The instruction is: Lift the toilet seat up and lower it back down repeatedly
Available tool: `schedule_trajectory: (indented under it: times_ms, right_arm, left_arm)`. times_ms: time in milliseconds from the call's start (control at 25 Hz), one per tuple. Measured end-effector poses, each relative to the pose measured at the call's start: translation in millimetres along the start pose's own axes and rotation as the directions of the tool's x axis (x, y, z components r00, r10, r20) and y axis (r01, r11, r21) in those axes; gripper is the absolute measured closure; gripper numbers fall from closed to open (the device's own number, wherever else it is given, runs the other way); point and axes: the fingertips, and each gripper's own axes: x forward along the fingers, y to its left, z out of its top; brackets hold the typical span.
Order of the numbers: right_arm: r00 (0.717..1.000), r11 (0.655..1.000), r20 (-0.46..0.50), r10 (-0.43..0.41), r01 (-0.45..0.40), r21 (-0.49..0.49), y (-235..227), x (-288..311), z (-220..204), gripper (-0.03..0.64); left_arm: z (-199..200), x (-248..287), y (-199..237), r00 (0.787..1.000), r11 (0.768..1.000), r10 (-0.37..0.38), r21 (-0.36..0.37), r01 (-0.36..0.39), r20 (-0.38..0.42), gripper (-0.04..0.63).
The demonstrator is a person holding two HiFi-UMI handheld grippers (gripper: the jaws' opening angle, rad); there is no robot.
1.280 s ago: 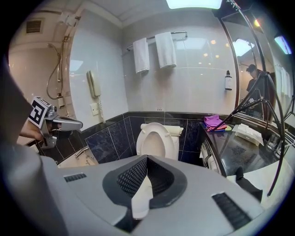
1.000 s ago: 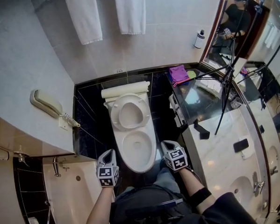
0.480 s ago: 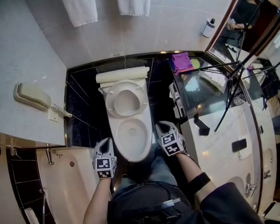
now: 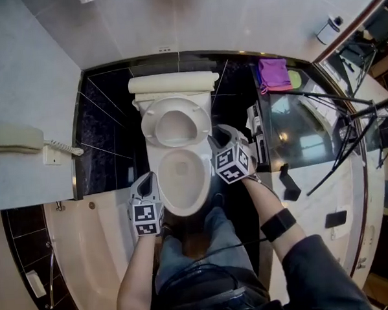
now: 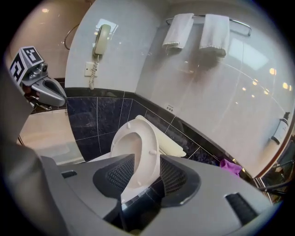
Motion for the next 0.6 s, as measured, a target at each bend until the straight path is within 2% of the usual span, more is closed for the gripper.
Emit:
schedule_trajectory:
  times_ms: [360,600]
  right_arm:
    - [1.0,0.993,0.012,0.019,-0.017,-0.116,-26.7,110.5,1.3,0.411]
    - [0.999,0.991,0.03,0.024,-0.02,-0.132,-28.5,159.8,4.4,0.412]
  left_arm:
    - [-7.0,83.1,0.7,0.999,0.999,0.033,0.022,-0.033,-0.029,0.595]
    - [-18.6,114.4,11.3,0.997,0.998,0.059,0.001,-0.059,-0.048,0.595]
